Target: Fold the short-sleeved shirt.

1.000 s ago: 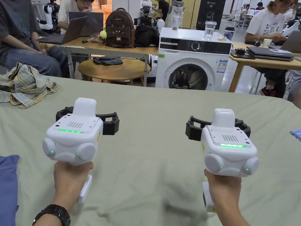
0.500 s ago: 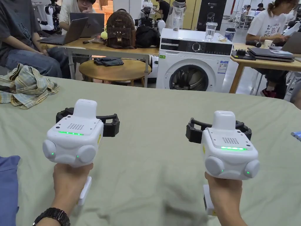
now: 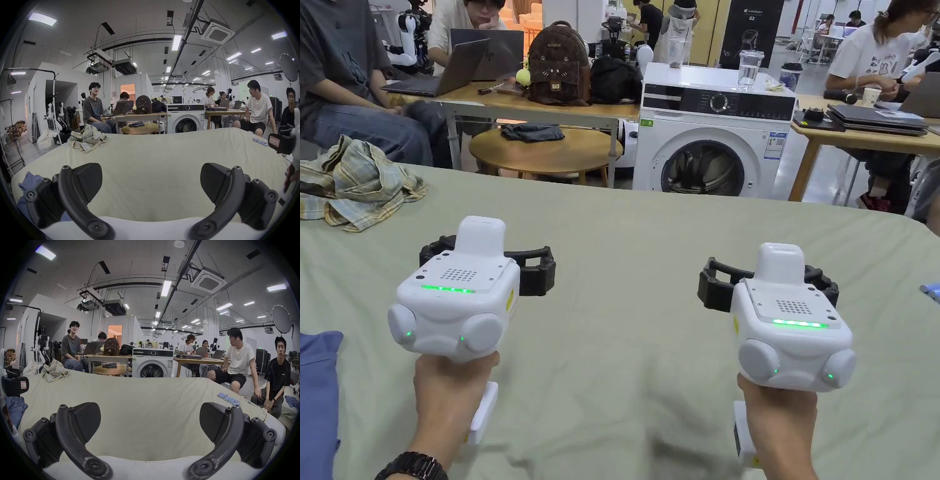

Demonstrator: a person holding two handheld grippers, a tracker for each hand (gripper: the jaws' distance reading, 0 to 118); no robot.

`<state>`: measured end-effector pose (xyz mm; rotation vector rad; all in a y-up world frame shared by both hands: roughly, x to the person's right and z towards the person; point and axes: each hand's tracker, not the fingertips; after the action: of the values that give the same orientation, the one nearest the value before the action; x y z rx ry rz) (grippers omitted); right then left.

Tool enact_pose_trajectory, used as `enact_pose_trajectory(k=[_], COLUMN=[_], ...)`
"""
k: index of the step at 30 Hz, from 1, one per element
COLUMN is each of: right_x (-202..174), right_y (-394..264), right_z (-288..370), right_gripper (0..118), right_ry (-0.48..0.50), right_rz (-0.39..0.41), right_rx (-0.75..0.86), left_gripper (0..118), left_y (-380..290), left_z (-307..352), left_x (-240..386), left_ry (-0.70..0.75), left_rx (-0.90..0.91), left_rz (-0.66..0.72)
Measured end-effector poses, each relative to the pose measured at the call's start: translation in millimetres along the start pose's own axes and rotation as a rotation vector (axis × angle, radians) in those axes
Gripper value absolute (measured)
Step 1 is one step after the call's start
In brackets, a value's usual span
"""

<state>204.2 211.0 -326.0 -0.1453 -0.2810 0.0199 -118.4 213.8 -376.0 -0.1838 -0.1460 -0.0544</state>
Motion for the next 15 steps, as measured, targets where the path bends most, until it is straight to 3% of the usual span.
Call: enact_pose_trajectory(k=[3,6,8,9,10,11,15], right_x=[-0.2,1.1,1.4,1.1,0.9,0.3,-1.2], right_y=[1.0,0.8,1.7,2.0,2.5,2.9,4.0], right_z=[5.7,3.4,2.7,2.4,2.4,3.7,3.5], right_gripper=[108,60,10,0,0,0,0], right_ry=[-0.002,-0.004,0.000,0.002,0.005,-0.001,0.003], right_rz=[-0.015,-0.032,-0.036,-0.034,-0.029,-0.024,-0.003], right_rx=[0.006,0.012,0.011,0.010,0.010,0.014,0.042], left_gripper=[111,95,60,35,5,0,0], left_y=[0.1,0.2,1.0,3.5,4.0,3.9,1.2], left_z=[3.8,5.7,8.3,14.7,16.3,17.0,24.3], left_x=[0.5,0.0,-2.0,1.8,4.4,7.0,5.3], left_ry=[0.002,0.000,-0.021,-0.018,0.004,0.036,0.026], left_rx=[0.015,0.027,0.040,0.045,0.055,0.062,0.100], left_rz=[0.020,0.039,0.063,0.061,0.046,0.019,0.007])
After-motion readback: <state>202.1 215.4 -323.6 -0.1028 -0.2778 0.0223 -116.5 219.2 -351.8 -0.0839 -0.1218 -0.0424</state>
